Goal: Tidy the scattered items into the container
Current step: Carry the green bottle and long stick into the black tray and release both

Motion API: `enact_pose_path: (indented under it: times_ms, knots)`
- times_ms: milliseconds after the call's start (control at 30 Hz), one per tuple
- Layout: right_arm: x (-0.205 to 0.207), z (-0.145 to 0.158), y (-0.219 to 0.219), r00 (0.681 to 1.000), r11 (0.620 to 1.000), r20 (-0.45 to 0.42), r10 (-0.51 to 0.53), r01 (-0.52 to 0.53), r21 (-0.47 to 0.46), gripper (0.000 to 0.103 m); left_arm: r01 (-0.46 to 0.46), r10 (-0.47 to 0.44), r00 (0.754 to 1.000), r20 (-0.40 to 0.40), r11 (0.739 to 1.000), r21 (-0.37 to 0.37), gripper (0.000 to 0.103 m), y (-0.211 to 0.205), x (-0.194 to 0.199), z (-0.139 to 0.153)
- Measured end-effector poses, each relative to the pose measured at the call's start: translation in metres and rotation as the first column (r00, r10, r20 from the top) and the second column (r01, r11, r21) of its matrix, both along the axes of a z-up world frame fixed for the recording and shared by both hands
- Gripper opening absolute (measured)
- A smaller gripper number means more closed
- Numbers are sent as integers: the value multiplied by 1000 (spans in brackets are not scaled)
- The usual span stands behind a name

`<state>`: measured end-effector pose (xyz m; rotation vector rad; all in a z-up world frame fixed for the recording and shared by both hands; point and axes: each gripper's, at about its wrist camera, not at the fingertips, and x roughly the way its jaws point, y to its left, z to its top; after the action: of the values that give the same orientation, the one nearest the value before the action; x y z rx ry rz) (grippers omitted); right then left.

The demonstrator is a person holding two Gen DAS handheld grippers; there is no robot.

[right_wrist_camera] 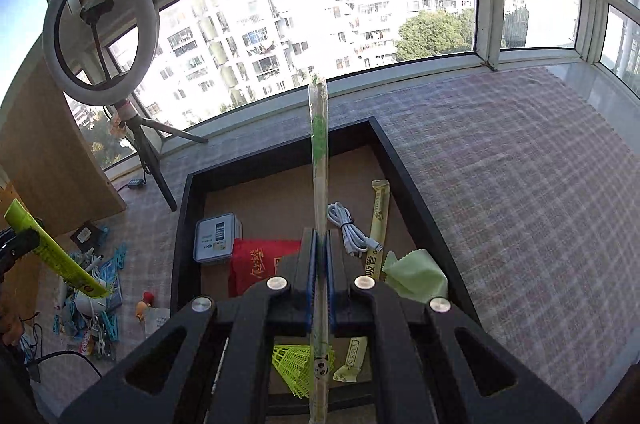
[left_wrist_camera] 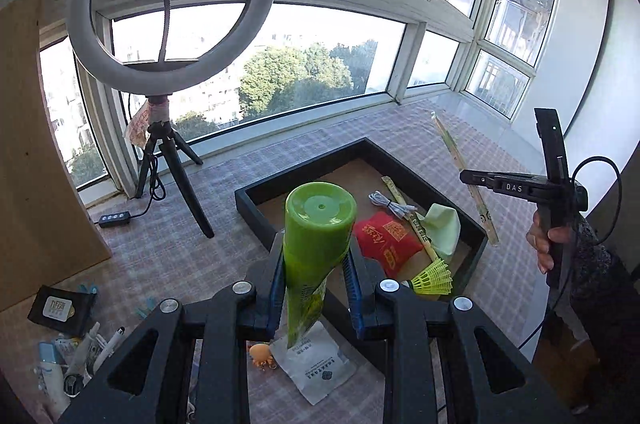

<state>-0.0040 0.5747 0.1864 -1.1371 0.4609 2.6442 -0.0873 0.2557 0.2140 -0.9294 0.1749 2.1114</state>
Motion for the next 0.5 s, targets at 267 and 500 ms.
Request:
enact_pose_path:
  times_ms: [267, 500]
  knots:
    - [6, -18, 20, 999, 1000, 29, -27, 27, 0, 5, 134, -133, 990, 44, 991, -26, 25, 77, 10, -15]
    - [7, -27, 30, 999, 1000, 41, -16, 16, -9, 5, 175, -173, 984, 46, 983, -47, 25, 115, 7, -23]
